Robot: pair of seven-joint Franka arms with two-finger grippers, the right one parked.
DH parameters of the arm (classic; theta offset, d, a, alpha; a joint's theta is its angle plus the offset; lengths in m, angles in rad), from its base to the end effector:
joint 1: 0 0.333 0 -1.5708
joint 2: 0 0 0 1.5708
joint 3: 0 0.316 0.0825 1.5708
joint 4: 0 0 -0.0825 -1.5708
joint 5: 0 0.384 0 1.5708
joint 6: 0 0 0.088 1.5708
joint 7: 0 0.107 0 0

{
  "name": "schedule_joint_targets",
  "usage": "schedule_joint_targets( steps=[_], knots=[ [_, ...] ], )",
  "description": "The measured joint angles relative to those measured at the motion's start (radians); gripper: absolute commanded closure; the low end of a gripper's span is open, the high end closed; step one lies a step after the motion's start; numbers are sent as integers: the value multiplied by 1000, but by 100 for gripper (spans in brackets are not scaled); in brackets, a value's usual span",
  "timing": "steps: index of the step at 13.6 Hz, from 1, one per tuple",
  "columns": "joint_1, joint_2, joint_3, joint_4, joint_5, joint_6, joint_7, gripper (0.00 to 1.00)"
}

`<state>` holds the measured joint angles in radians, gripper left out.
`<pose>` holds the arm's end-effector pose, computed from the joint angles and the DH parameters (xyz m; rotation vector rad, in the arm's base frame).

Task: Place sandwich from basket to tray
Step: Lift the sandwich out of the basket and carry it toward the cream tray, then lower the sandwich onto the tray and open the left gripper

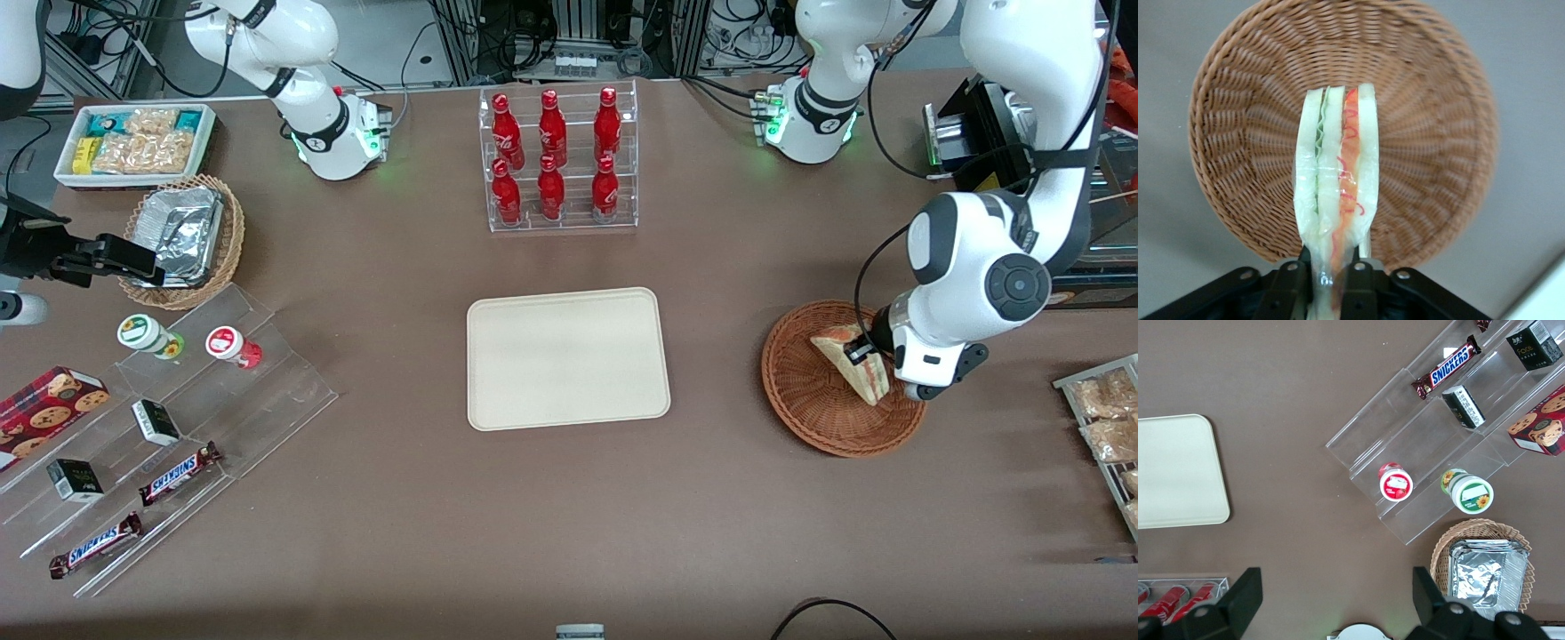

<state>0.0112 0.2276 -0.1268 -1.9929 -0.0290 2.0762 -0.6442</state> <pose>0.5753 -0.0662 0.3382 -3.0132 -0.8431 0.2385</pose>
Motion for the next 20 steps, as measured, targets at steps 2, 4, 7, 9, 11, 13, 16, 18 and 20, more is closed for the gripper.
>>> schedule_joint_targets(
  steps=[2, 4, 7, 9, 11, 13, 16, 18, 20],
  knots=[
    [-8, 1, -46, 43, 0, -14, 0, 100],
    [-48, 10, -69, 69, 0, -14, 0, 100],
    [-145, 49, -76, 115, 0, -14, -1, 100],
    [-208, 88, -77, 154, 0, -14, -1, 100],
    [-278, 140, -78, 201, 0, -13, -5, 100],
    [-355, 211, -79, 274, 0, -13, -16, 100],
    [-446, 321, -79, 382, 0, -13, -50, 100],
    [-494, 382, -79, 434, 0, -13, -64, 100],
    [-532, 432, -79, 483, -1, -13, -86, 100]
  ],
)
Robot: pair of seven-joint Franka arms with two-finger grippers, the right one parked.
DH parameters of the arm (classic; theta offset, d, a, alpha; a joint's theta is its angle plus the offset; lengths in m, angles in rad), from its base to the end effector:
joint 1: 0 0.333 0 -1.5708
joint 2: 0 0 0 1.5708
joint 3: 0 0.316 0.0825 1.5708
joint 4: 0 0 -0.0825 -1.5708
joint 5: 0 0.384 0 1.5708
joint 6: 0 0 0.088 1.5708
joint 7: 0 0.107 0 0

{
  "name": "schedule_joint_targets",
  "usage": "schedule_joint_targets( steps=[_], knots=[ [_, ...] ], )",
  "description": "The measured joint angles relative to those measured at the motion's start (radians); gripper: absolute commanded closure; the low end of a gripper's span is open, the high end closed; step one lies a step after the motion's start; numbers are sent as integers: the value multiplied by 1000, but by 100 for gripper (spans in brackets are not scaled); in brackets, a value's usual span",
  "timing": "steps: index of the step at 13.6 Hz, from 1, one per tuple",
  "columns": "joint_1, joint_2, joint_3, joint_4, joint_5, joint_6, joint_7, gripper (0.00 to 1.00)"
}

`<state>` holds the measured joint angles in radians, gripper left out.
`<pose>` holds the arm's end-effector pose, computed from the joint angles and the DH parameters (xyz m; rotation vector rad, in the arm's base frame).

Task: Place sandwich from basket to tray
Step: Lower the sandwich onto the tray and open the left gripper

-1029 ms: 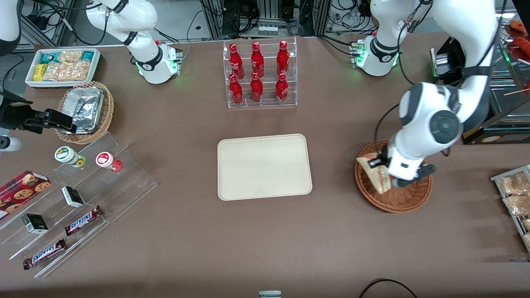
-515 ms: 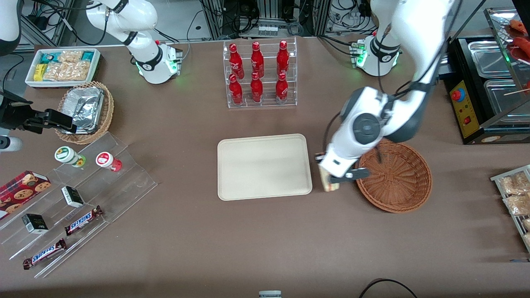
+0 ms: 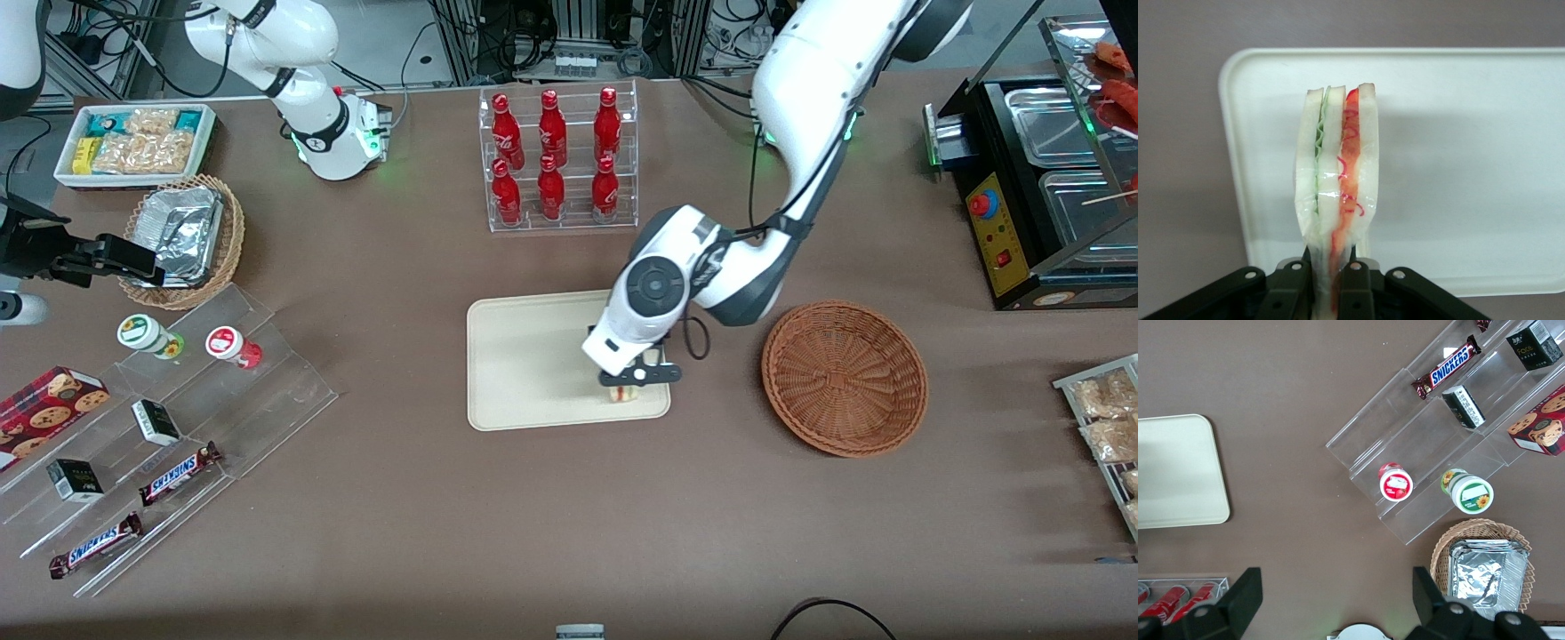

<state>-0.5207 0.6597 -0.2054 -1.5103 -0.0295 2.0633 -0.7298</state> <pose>0.5365 -0.4486 0.2758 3.0778 0.0848 -0.2651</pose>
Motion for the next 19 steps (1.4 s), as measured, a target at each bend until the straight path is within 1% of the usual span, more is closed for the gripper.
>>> schedule_joint_targets(
  steps=[6, 13, 14, 15, 16, 19],
  knots=[
    [-71, 102, 0, 131, -4, -29, -70, 100],
    [-78, 188, -1, 223, -19, -36, -95, 100],
    [-82, 196, -1, 233, -19, -36, -102, 96],
    [-87, 202, -1, 238, -19, -36, -111, 34],
    [-90, 205, -1, 241, -19, -36, -118, 0],
    [-93, 206, -1, 244, -20, -36, -121, 0]
  ],
)
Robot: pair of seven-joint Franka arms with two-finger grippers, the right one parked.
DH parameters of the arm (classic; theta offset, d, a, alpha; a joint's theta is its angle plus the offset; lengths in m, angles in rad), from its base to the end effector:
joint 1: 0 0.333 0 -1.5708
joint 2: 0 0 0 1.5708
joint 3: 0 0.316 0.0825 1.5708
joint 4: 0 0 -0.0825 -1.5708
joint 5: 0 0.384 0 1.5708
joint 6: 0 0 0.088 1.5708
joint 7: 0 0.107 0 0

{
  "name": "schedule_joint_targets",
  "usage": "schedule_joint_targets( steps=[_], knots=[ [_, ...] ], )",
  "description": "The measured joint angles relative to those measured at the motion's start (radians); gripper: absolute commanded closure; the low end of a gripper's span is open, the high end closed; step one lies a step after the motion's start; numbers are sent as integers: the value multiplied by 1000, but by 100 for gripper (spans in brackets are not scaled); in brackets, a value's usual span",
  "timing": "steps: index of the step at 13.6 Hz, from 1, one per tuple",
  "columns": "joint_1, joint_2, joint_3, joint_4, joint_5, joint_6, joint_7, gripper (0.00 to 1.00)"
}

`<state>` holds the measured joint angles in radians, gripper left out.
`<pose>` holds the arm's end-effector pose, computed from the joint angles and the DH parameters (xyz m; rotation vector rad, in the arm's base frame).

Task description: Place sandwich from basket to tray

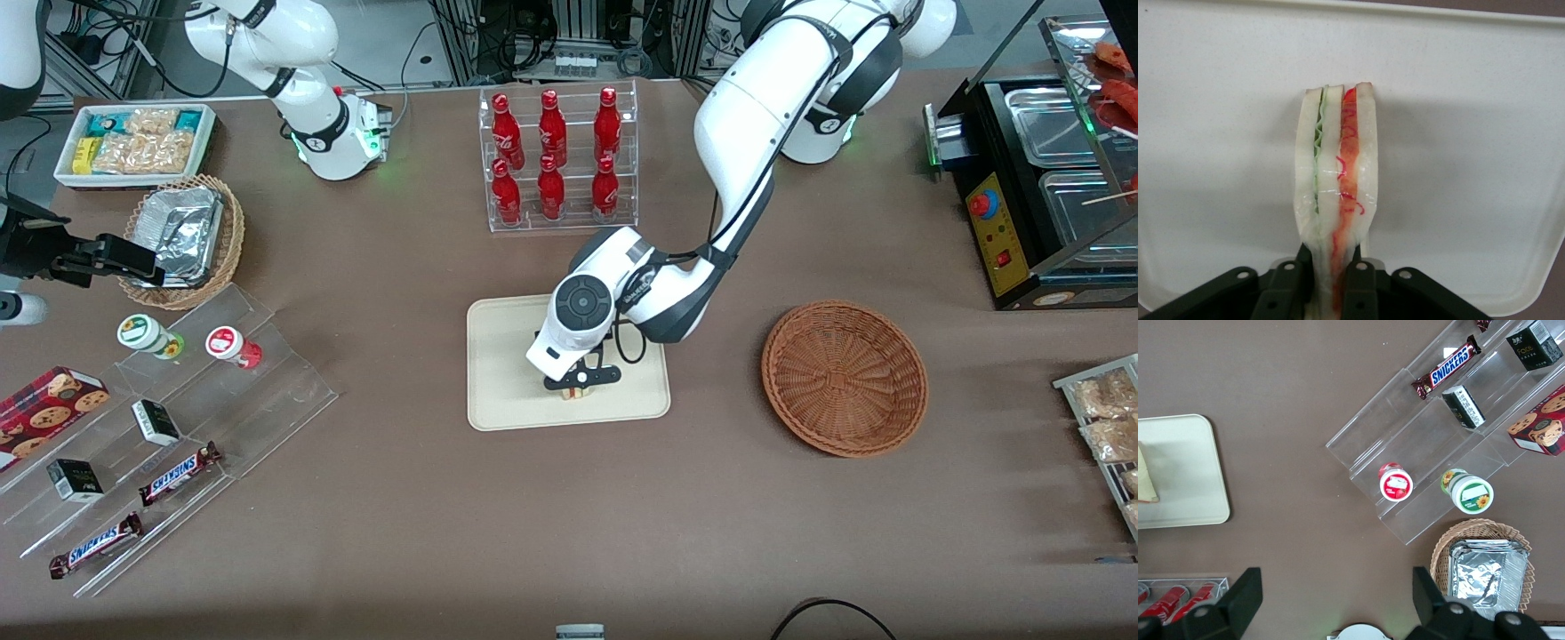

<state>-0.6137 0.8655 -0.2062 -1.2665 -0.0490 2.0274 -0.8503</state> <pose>0.5301 -0.5175 0.2345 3.0492 0.1803 -0.3215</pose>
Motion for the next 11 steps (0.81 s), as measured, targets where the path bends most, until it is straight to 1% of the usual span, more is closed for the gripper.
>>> schedule_joint_targets(
  steps=[4, 6, 11],
  knots=[
    [-4, -2, 0, 20, 0, -5, -1, 0],
    [-3, -17, 1, 43, 0, -37, -1, 0],
    [11, -109, 16, 72, 0, -123, -2, 0]
  ],
)
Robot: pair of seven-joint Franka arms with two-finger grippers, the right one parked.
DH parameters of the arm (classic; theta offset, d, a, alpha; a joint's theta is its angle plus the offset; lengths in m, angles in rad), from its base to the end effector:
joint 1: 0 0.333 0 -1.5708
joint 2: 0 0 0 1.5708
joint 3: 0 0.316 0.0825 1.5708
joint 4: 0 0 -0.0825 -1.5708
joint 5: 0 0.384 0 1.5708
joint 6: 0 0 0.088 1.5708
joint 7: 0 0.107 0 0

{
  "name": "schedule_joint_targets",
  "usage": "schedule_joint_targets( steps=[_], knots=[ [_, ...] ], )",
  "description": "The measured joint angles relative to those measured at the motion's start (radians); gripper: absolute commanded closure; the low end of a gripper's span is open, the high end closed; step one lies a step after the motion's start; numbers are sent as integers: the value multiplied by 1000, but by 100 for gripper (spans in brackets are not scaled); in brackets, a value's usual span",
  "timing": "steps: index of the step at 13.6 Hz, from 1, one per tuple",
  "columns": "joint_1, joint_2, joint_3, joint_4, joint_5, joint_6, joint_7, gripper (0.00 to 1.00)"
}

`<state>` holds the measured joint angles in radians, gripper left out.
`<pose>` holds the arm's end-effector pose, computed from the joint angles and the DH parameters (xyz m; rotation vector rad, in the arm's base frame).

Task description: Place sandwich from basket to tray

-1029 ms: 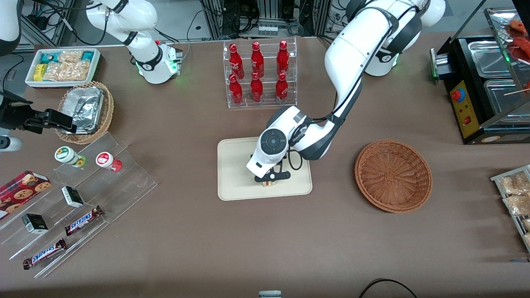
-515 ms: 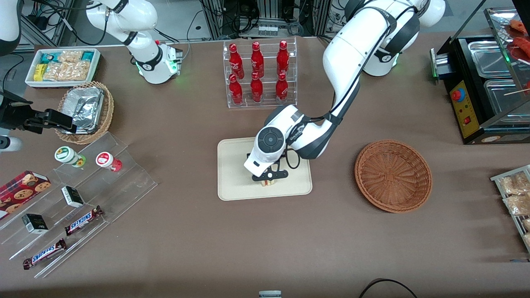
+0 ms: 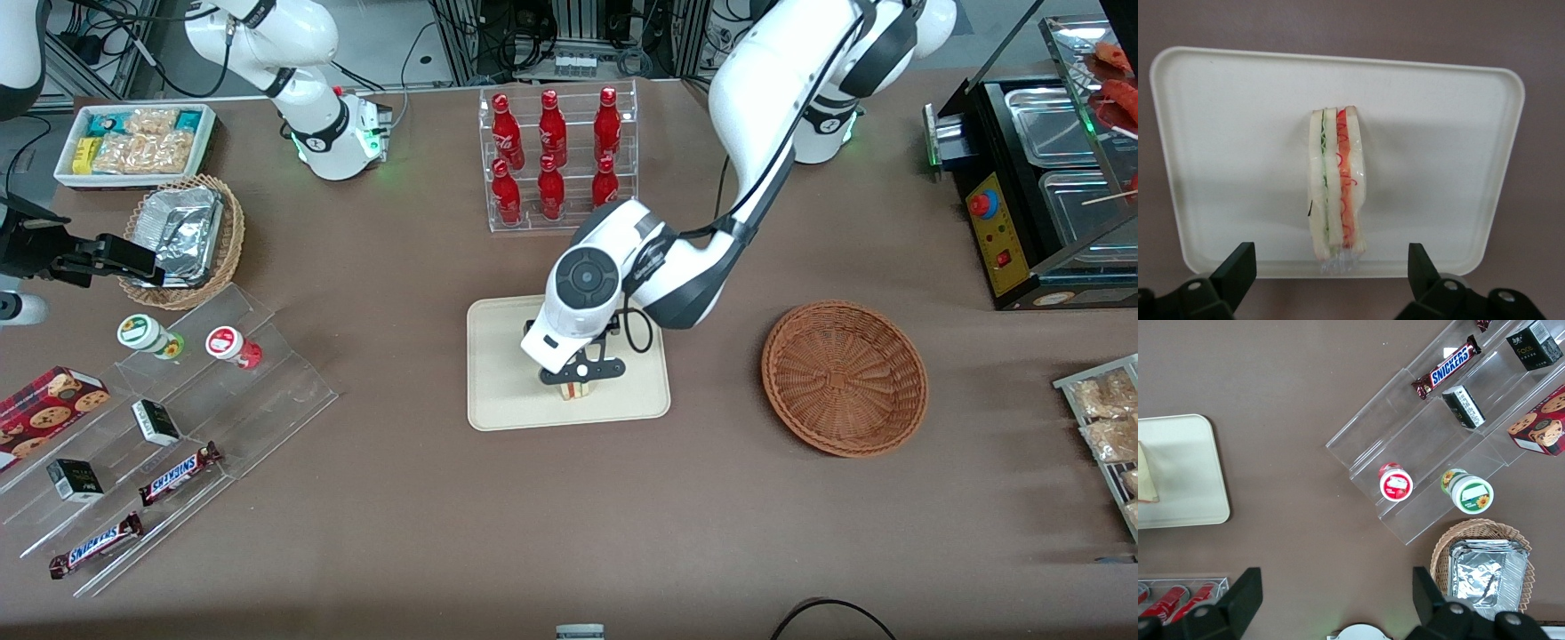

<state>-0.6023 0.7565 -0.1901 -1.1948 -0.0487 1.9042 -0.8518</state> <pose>0.5488 -0.5067 0.3364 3.0319 0.1895 -0.2330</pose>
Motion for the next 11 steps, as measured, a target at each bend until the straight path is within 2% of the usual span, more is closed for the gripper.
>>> schedule_joint_targets(
  steps=[6, 11],
  knots=[
    [109, -95, 10, -15, 31, -121, 147, 0],
    [282, -228, 11, -151, 34, -141, 366, 0]
  ],
)
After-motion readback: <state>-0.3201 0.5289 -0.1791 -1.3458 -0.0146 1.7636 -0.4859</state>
